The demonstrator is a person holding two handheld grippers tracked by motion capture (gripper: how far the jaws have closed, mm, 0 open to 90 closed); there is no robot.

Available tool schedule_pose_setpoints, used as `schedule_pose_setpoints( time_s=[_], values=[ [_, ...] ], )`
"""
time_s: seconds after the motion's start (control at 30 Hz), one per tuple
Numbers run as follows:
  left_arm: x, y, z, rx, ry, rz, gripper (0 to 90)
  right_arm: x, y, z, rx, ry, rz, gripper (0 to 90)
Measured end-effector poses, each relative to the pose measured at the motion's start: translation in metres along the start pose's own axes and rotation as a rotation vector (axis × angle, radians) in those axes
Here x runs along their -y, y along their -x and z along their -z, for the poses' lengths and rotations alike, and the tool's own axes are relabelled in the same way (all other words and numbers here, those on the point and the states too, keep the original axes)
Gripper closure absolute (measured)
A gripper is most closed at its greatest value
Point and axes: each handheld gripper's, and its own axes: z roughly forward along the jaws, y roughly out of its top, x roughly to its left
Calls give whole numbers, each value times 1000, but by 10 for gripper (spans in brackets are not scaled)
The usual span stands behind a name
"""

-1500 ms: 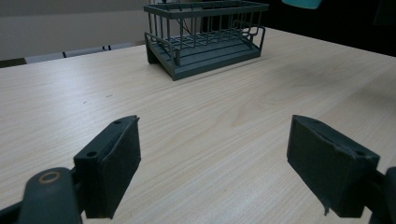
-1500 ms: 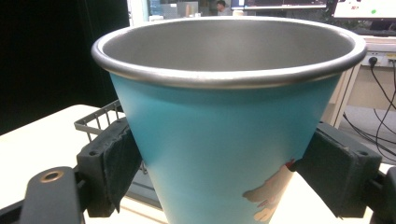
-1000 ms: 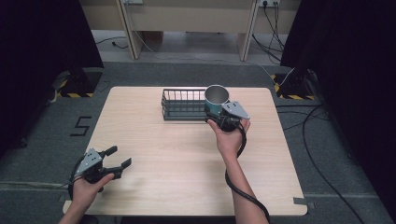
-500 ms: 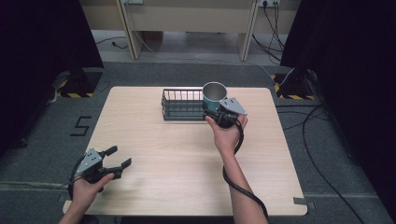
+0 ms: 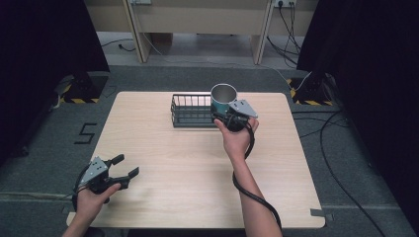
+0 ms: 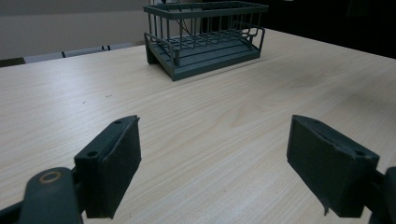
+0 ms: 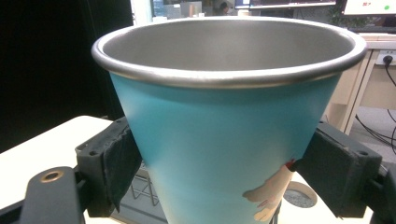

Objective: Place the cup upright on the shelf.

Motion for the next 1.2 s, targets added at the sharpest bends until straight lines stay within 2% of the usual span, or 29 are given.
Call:
schedule_pose_setpoints(
  time_s=[1.2],
  values=[
    [0, -1, 0, 0, 5, 6, 172, -11, -13, -28, -27, -18, 13, 186]
  ],
)
